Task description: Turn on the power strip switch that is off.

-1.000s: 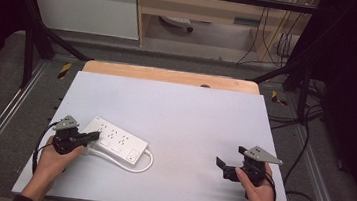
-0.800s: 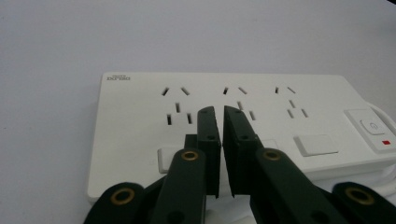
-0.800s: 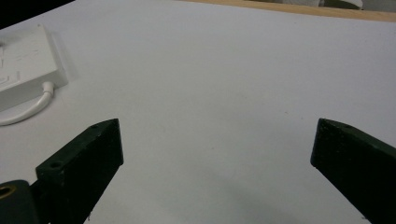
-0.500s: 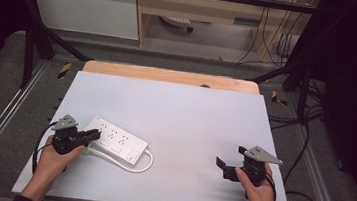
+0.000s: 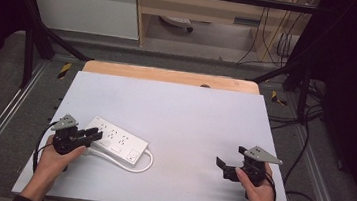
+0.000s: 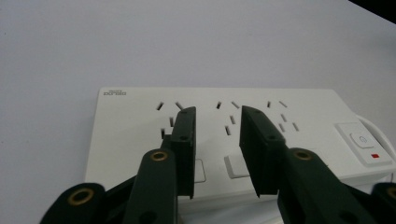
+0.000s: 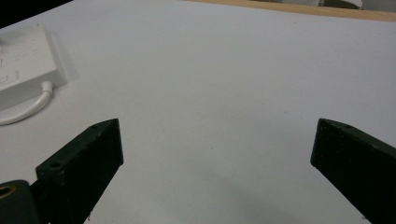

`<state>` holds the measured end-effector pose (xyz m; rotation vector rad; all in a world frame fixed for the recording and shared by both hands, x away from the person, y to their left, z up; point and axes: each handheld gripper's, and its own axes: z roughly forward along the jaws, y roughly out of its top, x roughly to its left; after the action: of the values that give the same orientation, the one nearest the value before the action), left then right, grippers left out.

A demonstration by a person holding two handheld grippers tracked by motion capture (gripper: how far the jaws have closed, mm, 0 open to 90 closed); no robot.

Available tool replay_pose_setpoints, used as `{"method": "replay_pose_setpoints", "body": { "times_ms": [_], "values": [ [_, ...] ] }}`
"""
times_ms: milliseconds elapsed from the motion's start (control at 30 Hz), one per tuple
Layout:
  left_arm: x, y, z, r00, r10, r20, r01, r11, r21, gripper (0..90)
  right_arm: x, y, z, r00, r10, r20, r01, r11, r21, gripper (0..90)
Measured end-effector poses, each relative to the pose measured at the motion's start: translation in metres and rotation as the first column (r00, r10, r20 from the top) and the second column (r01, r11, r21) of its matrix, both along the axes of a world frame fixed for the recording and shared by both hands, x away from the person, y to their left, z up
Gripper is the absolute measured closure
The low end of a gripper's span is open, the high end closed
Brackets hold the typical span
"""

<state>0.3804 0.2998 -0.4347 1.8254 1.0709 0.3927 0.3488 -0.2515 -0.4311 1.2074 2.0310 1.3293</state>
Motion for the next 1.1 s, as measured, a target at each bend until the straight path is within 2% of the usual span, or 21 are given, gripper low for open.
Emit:
{"method": "replay_pose_setpoints", "body": {
  "times_ms": [400, 533, 767, 1100],
  "values": [
    [-0.0005, -0.0023, 0.0026, 0.9999, 0.001, 0.011, -0.001, 0.9999, -0.016, 56.9, 0.0001, -0.0001, -0.0002, 1.0000, 0.001, 0.000, -0.001, 1.000, -0.003, 2.9],
    [-0.0008, -0.0017, 0.0041, 0.9998, 0.008, 0.017, -0.007, 0.9991, -0.041, 53.3, 0.0001, -0.0001, -0.0002, 1.0000, 0.001, 0.000, -0.001, 1.000, -0.003, 2.9],
    [-0.0012, -0.0036, 0.0060, 0.9996, 0.016, 0.022, -0.015, 0.9992, -0.036, 44.0, 0.0002, 0.0000, -0.0003, 1.0000, 0.001, -0.001, -0.001, 1.000, -0.003, 2.8],
    [-0.0019, -0.0081, 0.0091, 0.9994, 0.009, 0.033, -0.007, 0.9988, -0.048, 24.5, 0.0003, -0.0002, -0.0004, 1.0000, 0.001, -0.001, -0.001, 1.000, -0.003, 2.8]
  ]
}}
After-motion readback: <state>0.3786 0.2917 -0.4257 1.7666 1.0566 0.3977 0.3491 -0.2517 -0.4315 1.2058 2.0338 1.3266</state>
